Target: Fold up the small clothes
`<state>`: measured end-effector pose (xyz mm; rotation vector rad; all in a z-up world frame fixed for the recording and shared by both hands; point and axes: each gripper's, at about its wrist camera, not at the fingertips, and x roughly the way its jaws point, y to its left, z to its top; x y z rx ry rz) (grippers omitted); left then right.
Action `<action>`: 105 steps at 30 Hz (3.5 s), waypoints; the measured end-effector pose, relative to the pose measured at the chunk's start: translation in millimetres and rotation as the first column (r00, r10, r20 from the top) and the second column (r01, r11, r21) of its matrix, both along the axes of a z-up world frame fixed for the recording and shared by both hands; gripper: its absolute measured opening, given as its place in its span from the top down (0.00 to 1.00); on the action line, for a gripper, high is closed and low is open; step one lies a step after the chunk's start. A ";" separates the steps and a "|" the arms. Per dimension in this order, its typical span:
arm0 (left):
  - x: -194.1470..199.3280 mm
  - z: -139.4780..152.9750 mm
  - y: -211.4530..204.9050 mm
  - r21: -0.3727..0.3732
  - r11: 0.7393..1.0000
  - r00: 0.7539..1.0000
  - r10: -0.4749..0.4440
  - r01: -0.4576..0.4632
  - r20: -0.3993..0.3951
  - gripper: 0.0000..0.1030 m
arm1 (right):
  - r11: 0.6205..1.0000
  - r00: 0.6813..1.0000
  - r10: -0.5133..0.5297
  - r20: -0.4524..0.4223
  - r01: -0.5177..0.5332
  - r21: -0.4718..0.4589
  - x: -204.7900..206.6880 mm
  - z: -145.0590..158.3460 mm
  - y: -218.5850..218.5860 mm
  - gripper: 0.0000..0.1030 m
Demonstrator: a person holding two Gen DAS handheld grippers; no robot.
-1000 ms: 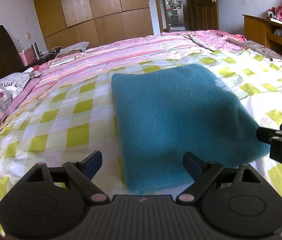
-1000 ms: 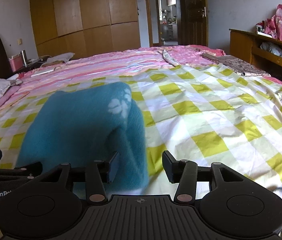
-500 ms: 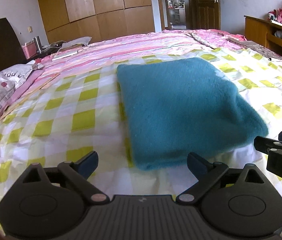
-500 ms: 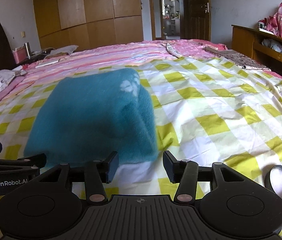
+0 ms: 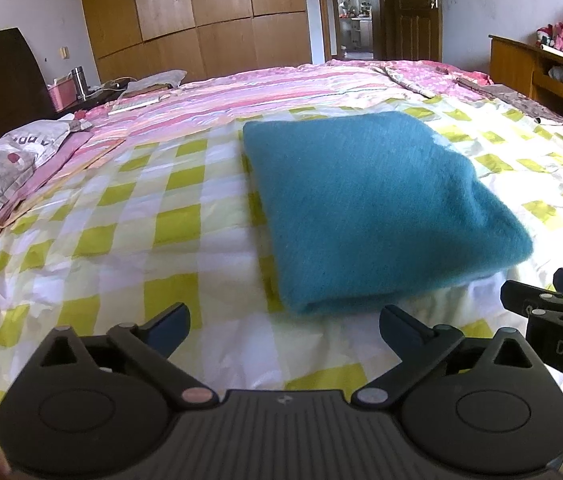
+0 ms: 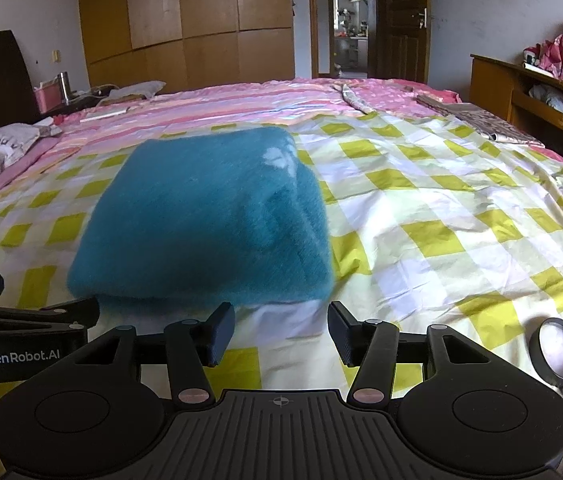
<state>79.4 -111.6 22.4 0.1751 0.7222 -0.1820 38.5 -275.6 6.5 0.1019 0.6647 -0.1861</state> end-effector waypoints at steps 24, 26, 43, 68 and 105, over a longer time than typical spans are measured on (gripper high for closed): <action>-15.9 -14.1 26.2 -0.029 0.999 0.998 0.013 -0.015 -0.056 0.00 | 0.999 0.999 0.024 -0.024 -0.025 -0.023 -14.2 -3.5 19.8 0.44; -17.4 -15.5 26.9 -0.030 0.999 0.998 0.012 -0.014 -0.058 0.00 | 0.999 0.999 0.027 -0.029 -0.028 -0.023 -15.6 -4.8 22.3 0.44; -31.5 -18.7 28.7 -0.030 1.000 0.998 0.005 -0.007 -0.068 0.00 | 0.999 0.997 0.042 -0.059 -0.043 -0.015 -30.5 -7.9 33.6 0.40; -40.5 -26.8 19.7 0.103 0.995 0.995 0.013 -0.003 -0.095 0.00 | 0.999 0.997 0.042 -0.069 -0.043 -0.007 -37.6 -14.3 39.1 0.40; -42.7 -31.1 21.9 0.063 0.998 0.992 0.034 -0.027 -0.121 0.00 | 1.000 0.996 0.015 -0.082 -0.016 -0.015 -39.6 -20.0 35.3 0.37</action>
